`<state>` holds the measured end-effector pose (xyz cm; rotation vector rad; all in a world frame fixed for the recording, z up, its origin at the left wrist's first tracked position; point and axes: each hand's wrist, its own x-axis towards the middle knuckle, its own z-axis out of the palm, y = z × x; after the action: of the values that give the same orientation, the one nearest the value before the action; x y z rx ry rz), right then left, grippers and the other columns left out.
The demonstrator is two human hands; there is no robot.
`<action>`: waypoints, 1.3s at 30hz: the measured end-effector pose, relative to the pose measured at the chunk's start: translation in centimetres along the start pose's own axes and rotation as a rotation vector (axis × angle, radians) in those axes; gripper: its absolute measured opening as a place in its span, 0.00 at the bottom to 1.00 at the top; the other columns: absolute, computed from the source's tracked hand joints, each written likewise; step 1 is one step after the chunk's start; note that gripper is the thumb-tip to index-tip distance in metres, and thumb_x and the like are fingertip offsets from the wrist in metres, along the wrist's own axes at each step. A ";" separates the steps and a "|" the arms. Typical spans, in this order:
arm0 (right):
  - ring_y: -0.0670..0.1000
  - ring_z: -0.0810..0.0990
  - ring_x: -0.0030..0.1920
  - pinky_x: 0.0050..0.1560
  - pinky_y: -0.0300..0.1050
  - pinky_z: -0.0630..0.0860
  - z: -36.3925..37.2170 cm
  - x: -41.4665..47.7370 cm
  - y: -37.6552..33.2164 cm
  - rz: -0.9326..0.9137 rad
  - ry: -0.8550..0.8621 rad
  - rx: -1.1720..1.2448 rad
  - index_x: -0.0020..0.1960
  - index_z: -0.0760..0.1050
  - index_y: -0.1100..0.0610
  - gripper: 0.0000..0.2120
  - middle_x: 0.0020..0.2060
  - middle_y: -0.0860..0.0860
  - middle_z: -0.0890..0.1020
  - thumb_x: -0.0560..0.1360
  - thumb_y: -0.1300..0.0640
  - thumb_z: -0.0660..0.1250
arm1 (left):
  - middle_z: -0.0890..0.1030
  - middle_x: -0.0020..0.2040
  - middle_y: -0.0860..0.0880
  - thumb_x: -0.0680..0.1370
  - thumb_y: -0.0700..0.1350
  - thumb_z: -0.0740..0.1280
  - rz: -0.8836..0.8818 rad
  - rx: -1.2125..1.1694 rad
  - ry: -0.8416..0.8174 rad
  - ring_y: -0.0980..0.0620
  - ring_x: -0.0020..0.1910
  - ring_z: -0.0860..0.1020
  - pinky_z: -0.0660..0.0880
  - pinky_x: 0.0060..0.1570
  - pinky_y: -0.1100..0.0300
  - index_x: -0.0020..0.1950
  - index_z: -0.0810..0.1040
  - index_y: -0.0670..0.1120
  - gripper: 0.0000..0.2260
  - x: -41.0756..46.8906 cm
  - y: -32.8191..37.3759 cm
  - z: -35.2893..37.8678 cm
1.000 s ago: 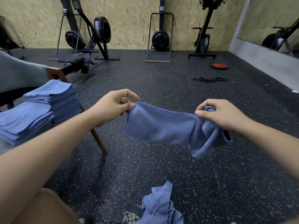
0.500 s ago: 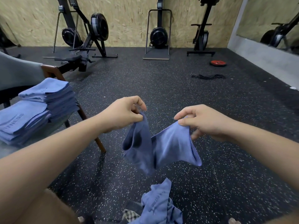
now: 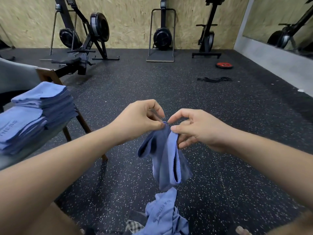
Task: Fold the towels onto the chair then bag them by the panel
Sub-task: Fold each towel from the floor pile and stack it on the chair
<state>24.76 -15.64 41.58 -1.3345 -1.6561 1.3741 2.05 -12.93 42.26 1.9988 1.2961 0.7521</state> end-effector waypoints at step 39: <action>0.63 0.84 0.46 0.53 0.64 0.82 -3.1 1.4 1.2 -0.380 0.350 -0.301 0.44 0.82 0.53 0.12 0.41 0.53 0.87 0.73 0.44 0.73 | 0.85 0.45 0.56 0.74 0.42 0.66 0.385 0.355 0.116 0.57 0.45 0.82 0.75 0.51 0.63 0.48 0.89 0.54 0.13 -0.1 0.0 1.0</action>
<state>27.47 -13.33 41.07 -1.2489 -1.7955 0.6516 2.79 -13.21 41.61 2.5714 1.1853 0.8705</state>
